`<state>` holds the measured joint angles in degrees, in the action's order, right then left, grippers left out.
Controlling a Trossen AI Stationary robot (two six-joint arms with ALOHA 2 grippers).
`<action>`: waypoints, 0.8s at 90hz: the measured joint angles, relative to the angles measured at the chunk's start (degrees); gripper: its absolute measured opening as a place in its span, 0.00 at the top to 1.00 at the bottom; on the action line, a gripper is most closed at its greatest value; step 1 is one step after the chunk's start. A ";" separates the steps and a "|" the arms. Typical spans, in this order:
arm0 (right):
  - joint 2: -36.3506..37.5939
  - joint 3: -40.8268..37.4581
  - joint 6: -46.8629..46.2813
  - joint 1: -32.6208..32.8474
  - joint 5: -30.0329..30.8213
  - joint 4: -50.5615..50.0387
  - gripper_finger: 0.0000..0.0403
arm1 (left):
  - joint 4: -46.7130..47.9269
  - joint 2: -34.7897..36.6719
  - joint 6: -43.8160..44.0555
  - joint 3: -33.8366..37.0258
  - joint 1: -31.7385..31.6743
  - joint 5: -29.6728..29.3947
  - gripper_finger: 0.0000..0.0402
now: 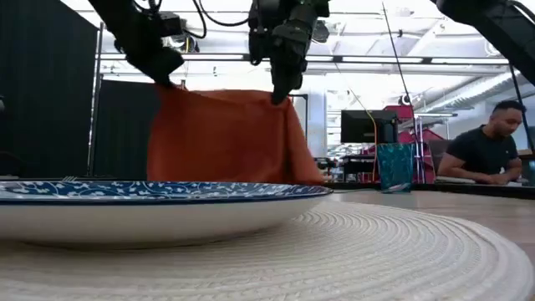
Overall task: Set table place
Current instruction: Fold the orange table napkin
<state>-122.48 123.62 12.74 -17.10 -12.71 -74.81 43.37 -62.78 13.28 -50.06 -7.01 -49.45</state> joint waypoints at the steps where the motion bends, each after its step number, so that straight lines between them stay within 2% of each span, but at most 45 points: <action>1: 0.00 -0.29 -0.46 0.17 -0.52 0.25 1.00 | 0.95 0.00 0.78 0.00 0.42 0.03 1.00; 16: 0.02 -4.35 -5.59 2.95 -8.43 6.37 1.00 | 9.70 0.00 11.06 0.00 7.47 0.17 1.00; 36: 0.00 -8.57 -10.35 6.19 -12.39 11.64 1.00 | 14.56 0.00 19.41 0.07 15.57 0.15 1.00; 52: 0.00 -12.15 -12.11 8.81 -14.89 14.93 0.99 | 18.12 0.00 25.37 2.29 18.97 0.08 1.00; 61: 0.00 -12.93 -11.85 10.06 -17.10 15.67 0.93 | 18.93 0.00 26.91 3.60 19.58 -0.12 1.00; 72: 0.00 -12.93 -11.02 10.88 -18.76 15.96 0.77 | 19.12 0.00 26.97 4.50 20.08 -0.08 1.00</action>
<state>-122.48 110.69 1.72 -6.22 -31.46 -58.85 62.49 -62.78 40.25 -45.57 13.08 -49.52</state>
